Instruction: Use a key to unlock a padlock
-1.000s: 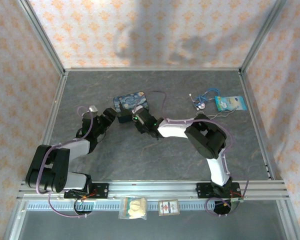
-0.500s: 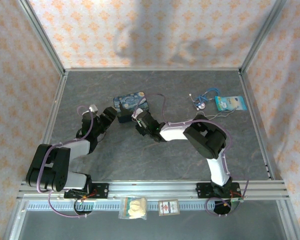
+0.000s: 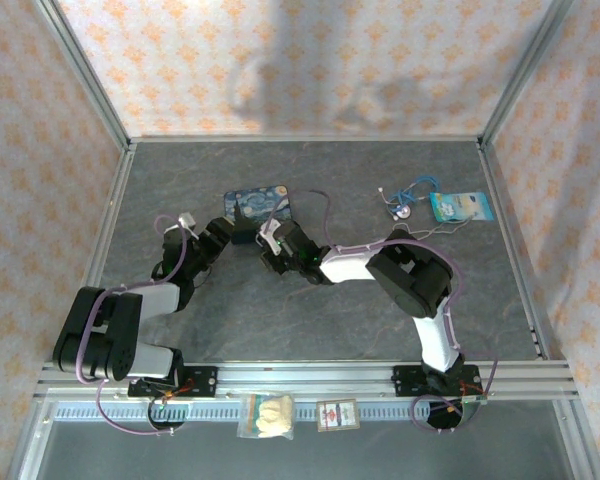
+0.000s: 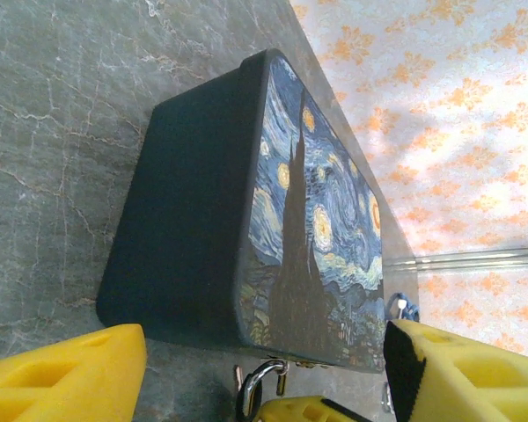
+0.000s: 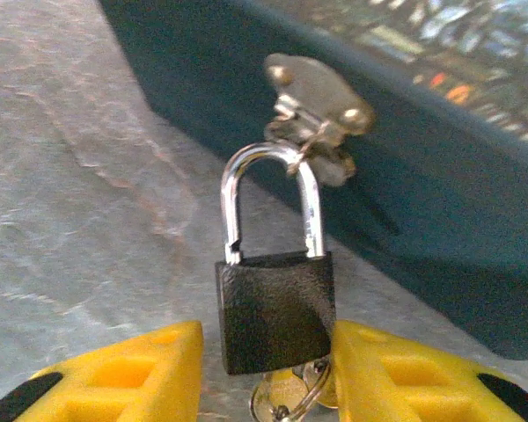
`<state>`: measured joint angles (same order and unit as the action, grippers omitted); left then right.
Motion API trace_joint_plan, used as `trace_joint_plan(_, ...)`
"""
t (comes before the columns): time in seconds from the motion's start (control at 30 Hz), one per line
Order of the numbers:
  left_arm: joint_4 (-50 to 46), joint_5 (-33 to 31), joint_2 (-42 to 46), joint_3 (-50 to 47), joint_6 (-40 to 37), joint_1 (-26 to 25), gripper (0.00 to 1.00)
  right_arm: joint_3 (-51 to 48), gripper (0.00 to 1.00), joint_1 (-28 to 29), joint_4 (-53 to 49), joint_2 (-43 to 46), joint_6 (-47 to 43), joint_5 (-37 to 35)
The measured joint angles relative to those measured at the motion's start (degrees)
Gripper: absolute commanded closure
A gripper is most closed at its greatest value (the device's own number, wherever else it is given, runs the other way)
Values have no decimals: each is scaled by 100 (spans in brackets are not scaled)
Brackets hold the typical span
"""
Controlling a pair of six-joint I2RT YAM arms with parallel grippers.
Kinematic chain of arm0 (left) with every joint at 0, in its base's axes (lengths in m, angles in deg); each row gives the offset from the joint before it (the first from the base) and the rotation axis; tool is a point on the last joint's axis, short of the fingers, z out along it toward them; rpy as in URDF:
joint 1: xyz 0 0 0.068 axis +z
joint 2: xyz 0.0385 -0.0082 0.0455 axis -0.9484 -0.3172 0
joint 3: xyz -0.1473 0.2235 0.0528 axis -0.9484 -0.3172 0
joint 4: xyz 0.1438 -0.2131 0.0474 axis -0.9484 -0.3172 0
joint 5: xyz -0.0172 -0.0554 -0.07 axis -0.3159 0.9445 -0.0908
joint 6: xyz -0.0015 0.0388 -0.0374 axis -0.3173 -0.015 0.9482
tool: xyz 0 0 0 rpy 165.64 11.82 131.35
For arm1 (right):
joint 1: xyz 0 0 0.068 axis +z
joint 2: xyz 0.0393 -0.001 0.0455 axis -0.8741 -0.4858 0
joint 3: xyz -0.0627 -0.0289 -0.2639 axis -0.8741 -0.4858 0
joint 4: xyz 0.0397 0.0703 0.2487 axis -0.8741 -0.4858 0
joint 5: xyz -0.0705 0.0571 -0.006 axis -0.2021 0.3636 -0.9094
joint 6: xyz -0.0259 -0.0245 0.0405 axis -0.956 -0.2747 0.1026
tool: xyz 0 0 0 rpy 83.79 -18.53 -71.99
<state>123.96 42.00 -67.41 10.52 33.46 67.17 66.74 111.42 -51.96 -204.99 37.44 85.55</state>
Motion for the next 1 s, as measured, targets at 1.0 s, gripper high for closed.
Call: trace_joint_plan(1.0, 66, 192, 118, -9, 0, 177, 29, 1248, 33, 50, -1690, 188, 2693, -468)
